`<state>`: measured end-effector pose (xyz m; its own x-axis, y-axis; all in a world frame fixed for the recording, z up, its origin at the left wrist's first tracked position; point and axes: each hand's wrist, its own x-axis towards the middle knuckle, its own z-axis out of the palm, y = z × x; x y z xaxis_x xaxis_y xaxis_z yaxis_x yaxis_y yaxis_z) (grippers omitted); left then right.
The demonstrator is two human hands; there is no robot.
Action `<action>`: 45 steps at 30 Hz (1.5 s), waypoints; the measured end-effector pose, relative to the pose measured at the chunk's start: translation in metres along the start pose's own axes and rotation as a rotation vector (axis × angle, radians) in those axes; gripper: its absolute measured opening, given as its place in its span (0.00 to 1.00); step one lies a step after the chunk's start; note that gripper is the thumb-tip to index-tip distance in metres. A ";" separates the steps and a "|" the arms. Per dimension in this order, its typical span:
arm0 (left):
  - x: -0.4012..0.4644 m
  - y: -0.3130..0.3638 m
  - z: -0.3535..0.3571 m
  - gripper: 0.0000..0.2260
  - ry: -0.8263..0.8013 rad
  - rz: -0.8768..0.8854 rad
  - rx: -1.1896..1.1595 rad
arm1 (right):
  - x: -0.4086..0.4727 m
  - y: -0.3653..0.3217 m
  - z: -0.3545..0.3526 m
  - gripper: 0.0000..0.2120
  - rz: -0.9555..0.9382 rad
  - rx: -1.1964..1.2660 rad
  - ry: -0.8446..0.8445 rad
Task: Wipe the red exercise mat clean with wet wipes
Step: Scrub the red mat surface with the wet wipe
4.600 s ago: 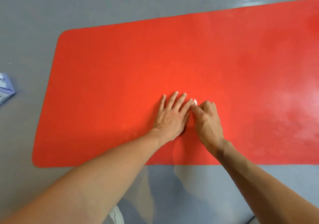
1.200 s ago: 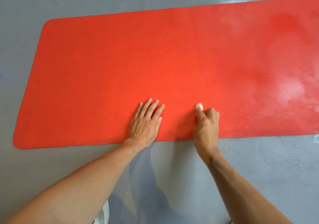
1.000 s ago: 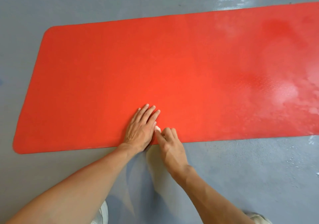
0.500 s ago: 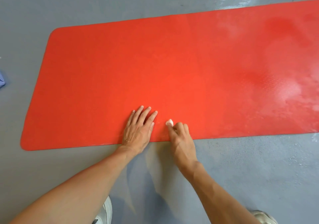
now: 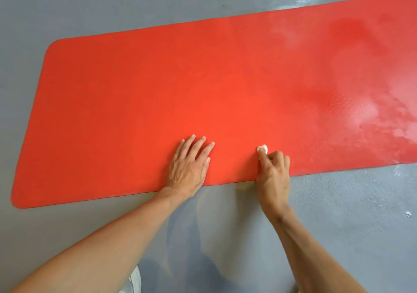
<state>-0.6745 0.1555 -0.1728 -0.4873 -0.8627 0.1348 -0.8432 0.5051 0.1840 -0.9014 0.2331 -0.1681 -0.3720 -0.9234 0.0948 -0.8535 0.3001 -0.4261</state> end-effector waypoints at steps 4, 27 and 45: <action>0.011 0.019 0.004 0.21 -0.016 0.041 -0.014 | -0.014 -0.020 0.004 0.29 -0.015 0.002 -0.007; 0.090 0.083 0.027 0.23 -0.146 0.440 -0.015 | 0.021 0.078 -0.038 0.25 0.380 -0.055 0.202; 0.089 0.080 0.035 0.24 -0.098 0.452 -0.024 | 0.023 0.058 -0.025 0.25 0.422 -0.092 0.291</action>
<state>-0.7927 0.1184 -0.1798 -0.8251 -0.5533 0.1142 -0.5362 0.8306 0.1505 -0.9682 0.2350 -0.1683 -0.7657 -0.6165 0.1835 -0.6308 0.6640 -0.4015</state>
